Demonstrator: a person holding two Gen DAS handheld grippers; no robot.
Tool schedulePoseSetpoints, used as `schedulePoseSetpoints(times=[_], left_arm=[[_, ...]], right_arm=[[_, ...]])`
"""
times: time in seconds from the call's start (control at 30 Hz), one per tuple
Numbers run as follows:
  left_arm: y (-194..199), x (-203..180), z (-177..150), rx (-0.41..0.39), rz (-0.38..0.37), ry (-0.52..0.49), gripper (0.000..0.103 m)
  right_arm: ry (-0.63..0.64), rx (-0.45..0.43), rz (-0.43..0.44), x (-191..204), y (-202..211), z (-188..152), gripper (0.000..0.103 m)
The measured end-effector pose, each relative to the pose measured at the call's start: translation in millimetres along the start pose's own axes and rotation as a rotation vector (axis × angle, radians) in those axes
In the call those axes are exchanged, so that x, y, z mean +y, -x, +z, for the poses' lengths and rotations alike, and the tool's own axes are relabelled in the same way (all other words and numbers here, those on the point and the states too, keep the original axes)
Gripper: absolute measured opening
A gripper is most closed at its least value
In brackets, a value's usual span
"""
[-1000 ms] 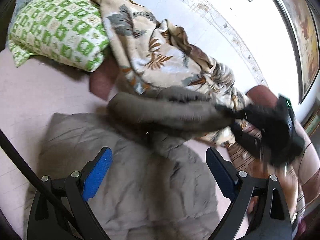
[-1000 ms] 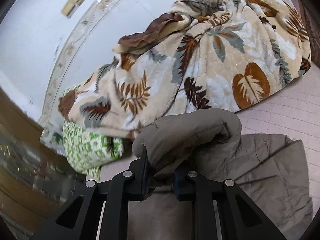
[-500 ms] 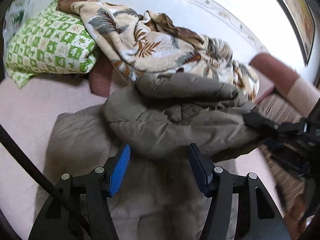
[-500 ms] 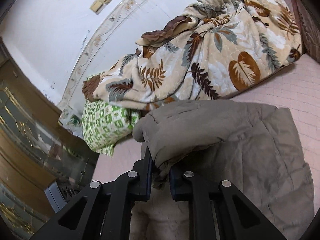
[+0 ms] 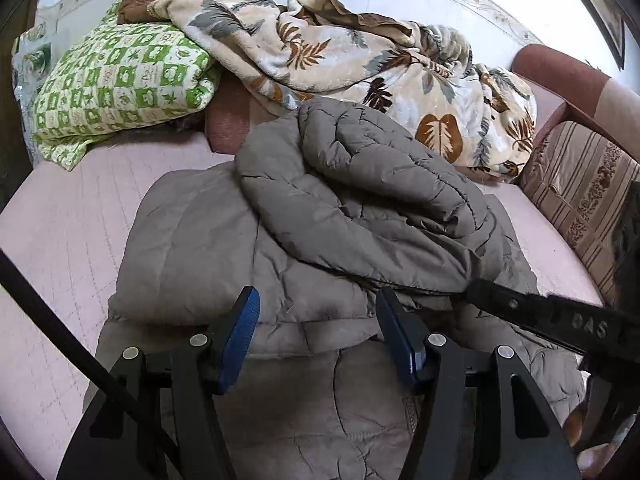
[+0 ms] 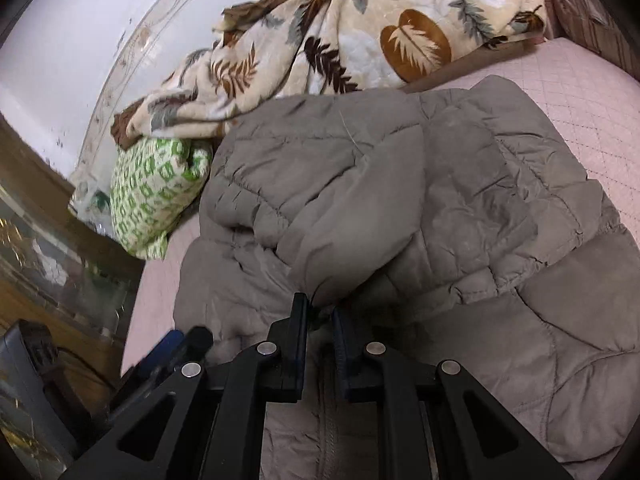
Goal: Fold large clothes
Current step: 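Lay the held hood down onto the jacket body with the right tool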
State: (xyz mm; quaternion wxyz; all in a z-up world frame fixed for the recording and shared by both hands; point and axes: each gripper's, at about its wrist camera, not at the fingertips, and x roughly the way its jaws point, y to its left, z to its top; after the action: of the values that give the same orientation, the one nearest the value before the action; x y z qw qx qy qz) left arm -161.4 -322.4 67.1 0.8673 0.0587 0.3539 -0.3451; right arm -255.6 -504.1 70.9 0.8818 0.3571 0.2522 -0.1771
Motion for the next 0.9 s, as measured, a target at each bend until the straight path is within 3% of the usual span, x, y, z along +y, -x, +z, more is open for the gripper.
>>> schedulePoseSetpoints(times=[0.13, 0.33, 0.43, 0.57, 0.7, 0.9], left_arm=[[6.6, 2.8, 11.1, -0.036, -0.003, 0.002, 0.06], [10.7, 18.4, 22.0, -0.049, 0.001, 0.062, 0.06], [9.1, 25.9, 22.8, -0.037, 0.028, 0.072, 0.06], [4.6, 37.3, 22.9, -0.015, 0.07, 0.079, 0.06], [0.3, 45.6, 22.0, 0.002, 0.092, 0.082, 0.06], [4.5, 54.5, 23.8, -0.003, 0.096, 0.094, 0.06]], right_arm=[[0.074, 0.047, -0.024, 4.6, 14.0, -1.7, 0.025], [0.199, -0.162, -0.058, 30.5, 62.4, 22.9, 0.026], [0.296, -0.191, -0.154, 50.8, 43.5, 50.2, 0.039], [0.336, -0.136, -0.242, 47.7, -11.1, 60.3, 0.039], [0.284, 0.04, -0.278, 18.4, -75.1, 41.1, 0.039], [0.264, 0.029, -0.261, 17.6, -63.7, 42.0, 0.039]])
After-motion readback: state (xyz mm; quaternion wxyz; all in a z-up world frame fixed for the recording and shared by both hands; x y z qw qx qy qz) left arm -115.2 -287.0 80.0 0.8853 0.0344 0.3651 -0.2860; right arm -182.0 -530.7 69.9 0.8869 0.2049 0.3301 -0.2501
